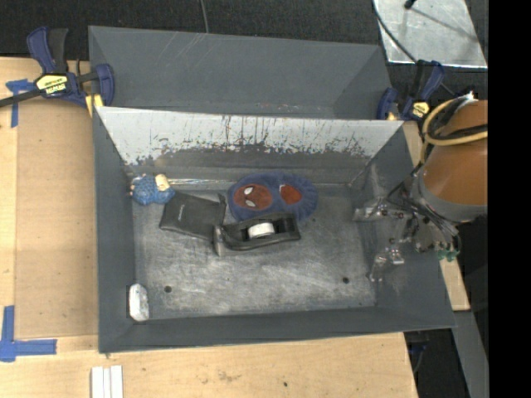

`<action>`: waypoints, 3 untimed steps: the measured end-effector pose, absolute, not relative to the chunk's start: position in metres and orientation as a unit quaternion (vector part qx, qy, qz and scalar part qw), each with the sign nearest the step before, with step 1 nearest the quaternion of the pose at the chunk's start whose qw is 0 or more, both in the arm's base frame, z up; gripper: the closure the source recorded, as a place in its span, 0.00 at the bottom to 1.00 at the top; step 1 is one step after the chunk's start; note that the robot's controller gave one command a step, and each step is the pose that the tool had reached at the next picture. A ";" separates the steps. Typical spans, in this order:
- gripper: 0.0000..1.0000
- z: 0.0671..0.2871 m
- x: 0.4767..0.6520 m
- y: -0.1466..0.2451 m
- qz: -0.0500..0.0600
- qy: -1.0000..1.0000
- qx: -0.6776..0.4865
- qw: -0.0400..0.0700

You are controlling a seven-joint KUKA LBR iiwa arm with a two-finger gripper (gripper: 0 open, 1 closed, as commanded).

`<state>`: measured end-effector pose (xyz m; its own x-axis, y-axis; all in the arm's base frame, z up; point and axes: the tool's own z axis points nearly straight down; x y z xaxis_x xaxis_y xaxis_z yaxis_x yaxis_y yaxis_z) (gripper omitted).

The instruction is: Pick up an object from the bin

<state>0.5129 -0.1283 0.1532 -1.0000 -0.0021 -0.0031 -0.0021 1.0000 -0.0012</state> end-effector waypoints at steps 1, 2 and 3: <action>0.00 0.074 0.561 -0.020 -0.004 0.999 0.047 0.004; 0.00 0.075 0.578 0.015 0.001 0.999 0.035 0.001; 1.00 0.077 0.583 0.015 0.000 0.999 0.035 0.011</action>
Offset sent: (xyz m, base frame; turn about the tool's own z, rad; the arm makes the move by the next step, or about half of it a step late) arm 0.0446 0.1114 -0.0832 0.0935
